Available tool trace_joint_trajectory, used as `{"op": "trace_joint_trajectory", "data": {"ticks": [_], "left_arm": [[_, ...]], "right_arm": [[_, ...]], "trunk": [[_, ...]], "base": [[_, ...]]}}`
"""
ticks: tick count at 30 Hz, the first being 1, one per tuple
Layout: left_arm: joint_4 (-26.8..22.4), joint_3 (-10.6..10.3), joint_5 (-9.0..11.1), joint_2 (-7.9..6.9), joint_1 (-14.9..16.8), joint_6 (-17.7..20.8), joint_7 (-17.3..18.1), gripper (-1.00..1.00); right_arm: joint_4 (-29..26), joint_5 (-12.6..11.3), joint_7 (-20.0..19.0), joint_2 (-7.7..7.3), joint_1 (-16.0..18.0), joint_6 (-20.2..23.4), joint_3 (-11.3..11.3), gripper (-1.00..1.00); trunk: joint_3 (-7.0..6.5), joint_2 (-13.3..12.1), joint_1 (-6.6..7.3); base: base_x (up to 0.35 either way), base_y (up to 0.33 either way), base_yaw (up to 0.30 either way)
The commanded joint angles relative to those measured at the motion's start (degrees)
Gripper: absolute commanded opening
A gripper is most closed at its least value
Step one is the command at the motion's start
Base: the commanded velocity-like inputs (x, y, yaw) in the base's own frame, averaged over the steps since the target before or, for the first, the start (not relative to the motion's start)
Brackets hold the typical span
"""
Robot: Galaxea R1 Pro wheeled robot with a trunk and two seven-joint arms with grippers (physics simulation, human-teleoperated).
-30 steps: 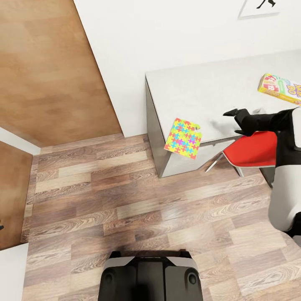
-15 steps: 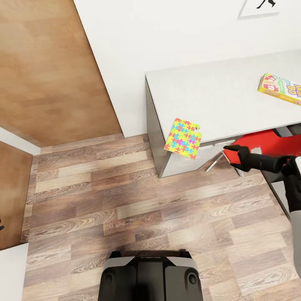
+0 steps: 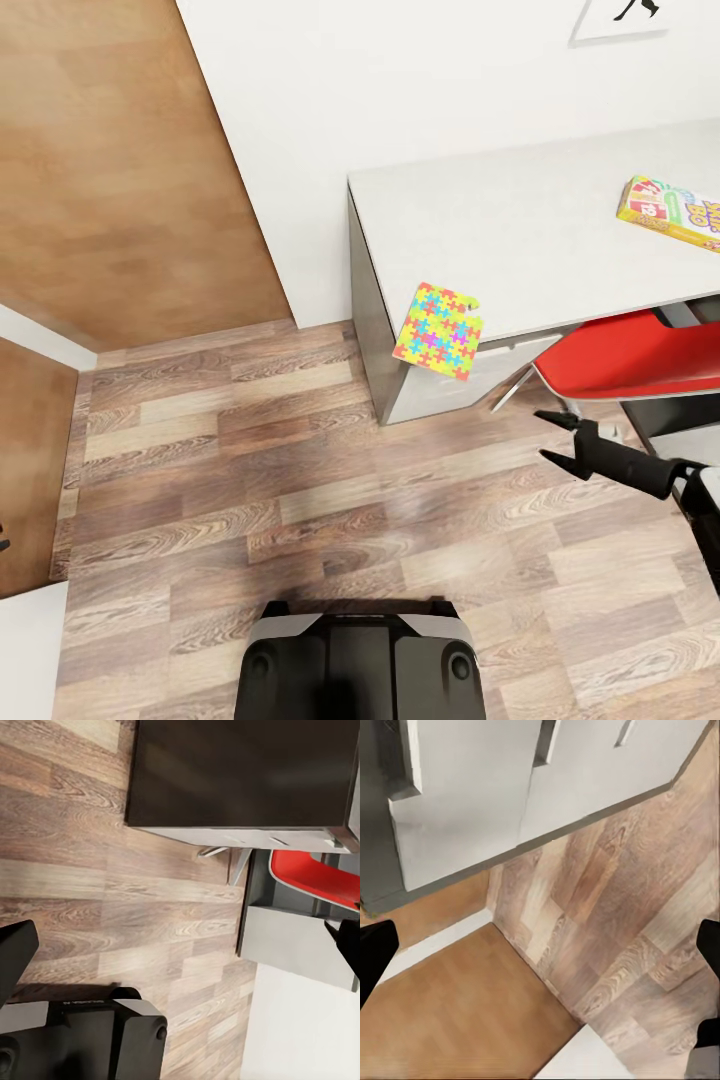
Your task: Put all the toys in the child's room - the three board games (two on the bed and one on the table), the two jigsaw puzzles on the table, and the tennis ball on the table - inside the toy box on the table in the child's room.
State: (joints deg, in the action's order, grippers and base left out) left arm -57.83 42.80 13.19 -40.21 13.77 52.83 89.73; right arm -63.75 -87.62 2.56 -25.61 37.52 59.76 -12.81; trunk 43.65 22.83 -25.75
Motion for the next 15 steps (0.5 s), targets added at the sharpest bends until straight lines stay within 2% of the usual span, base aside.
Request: {"op": "trace_joint_trajectory", "data": {"ticks": [1, 7, 15], "left_arm": [[0.0, 0.0, -0.1, -0.02, 0.0, 0.6, 0.3, 1.00], [0.0, 0.0, -0.1, 0.02, 0.0, 0.6, 0.3, 1.00], [0.0, 0.0, -0.1, 0.04, 0.0, 0.1, 0.3, 1.00]], "right_arm": [[0.1, -0.2, -0.2, -0.01, -0.9, 0.2, -0.1, 1.00], [1.3, 0.6, -1.6, -0.04, -4.1, 0.2, -0.2, 1.00], [1.8, 1.0, -2.1, 0.17, -5.8, 0.2, 0.0, 1.00]], "trunk": [[0.06, 0.1, -0.03], [0.06, 0.1, -0.03], [0.06, 0.1, -0.03]], "base": [[0.000, 0.000, 0.000], [0.000, 0.000, 0.000], [0.000, 0.000, 0.000]]}}
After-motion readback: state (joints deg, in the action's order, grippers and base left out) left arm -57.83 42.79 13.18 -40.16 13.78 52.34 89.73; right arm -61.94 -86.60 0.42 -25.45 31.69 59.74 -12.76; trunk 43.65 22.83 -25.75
